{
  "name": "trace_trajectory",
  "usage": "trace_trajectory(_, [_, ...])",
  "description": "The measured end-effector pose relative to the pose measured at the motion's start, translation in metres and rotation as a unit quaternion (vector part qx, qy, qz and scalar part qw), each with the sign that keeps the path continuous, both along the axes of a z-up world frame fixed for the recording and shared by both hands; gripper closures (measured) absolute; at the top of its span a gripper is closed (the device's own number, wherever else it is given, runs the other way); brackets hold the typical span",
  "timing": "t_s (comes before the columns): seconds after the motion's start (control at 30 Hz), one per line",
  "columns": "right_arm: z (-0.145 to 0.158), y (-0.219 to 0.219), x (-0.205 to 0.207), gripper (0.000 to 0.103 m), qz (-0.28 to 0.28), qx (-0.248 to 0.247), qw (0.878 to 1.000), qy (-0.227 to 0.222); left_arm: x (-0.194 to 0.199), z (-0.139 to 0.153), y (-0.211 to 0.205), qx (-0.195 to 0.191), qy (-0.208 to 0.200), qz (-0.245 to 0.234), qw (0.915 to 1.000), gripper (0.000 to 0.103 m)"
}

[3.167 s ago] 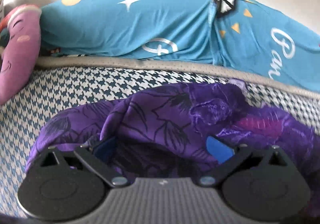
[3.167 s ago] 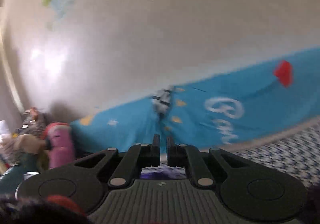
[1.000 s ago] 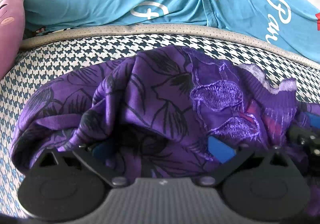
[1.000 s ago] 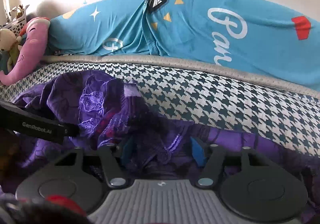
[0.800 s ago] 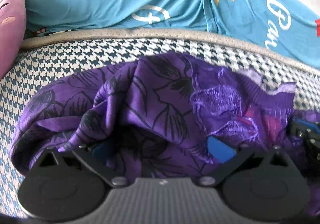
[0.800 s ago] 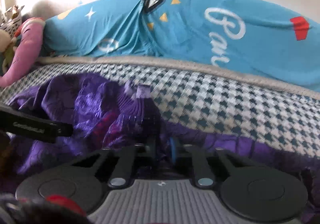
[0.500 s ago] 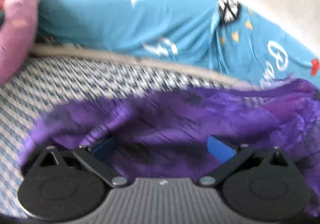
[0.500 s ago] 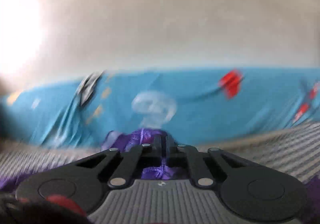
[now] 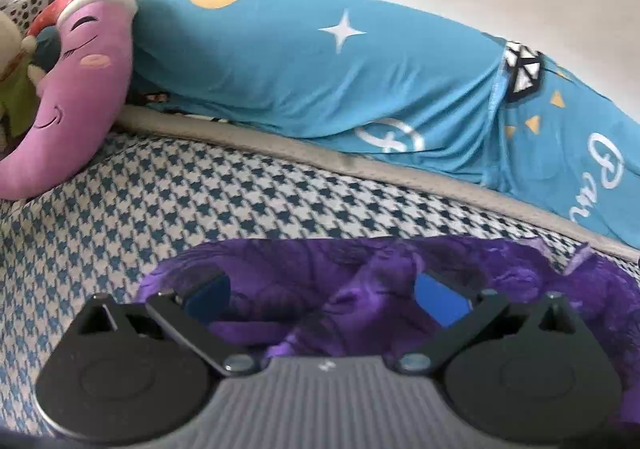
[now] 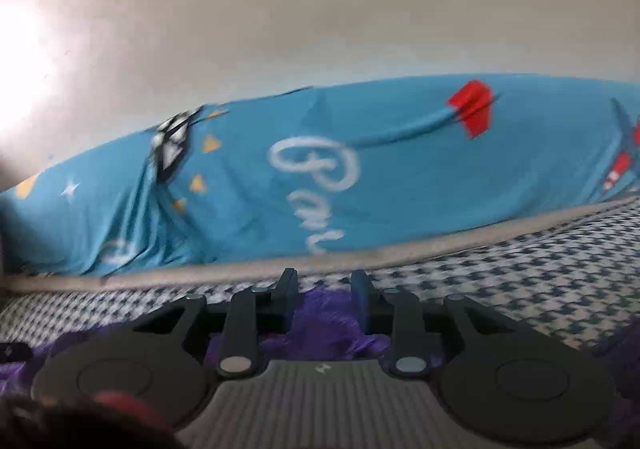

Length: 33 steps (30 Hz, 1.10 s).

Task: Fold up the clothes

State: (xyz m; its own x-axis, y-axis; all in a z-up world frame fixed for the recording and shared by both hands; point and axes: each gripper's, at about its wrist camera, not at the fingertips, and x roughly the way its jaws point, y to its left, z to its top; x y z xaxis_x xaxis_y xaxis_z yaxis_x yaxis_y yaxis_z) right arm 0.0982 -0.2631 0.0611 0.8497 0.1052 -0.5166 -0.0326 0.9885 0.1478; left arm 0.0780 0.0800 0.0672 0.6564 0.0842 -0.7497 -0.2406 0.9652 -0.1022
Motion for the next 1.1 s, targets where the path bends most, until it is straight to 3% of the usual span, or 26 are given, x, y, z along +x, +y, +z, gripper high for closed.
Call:
trace_trajectory(0.3, [-0.012,0.045,0.007,0.071,0.087,0.022,0.996,0.021,-0.002,-0.009,0.021,0.004,0.024,0.009,0.9997,0.000])
trace_trajectory(0.43, [-0.020,0.067,0.012,0.055,0.117,0.028,0.992,0.035,-0.002,-0.012,0.030,0.005,0.034,0.012,0.9993,0.000])
trace_trajectory(0.67, [-0.039,0.106,0.019,0.042,0.152,-0.021,0.987,0.039,-0.003,-0.023,0.034,-0.002,0.057,0.005,0.9984,0.000])
trace_trajectory(0.73, [-0.046,0.114,0.022,0.029,0.159,-0.033,0.986,0.044,-0.003,-0.026,0.034,-0.004,0.063,0.003,0.9980,0.000])
trace_trajectory(0.9, [-0.060,0.128,0.028,0.030,0.180,-0.053,0.981,0.053,-0.004,-0.033,0.036,-0.010,0.079,-0.004,0.9968,0.000])
trace_trajectory(0.97, [-0.065,0.132,0.030,0.038,0.189,-0.061,0.979,0.055,-0.004,-0.037,0.037,-0.012,0.085,-0.006,0.9963,0.000])
trace_trajectory(1.07, [-0.069,0.138,0.030,0.060,0.191,-0.076,0.977,0.050,-0.005,-0.039,0.034,-0.007,0.088,-0.011,0.9960,0.000])
trace_trajectory(1.1, [-0.069,0.138,0.031,0.072,0.192,-0.076,0.977,0.048,-0.005,-0.040,0.033,-0.005,0.089,-0.013,0.9960,0.000])
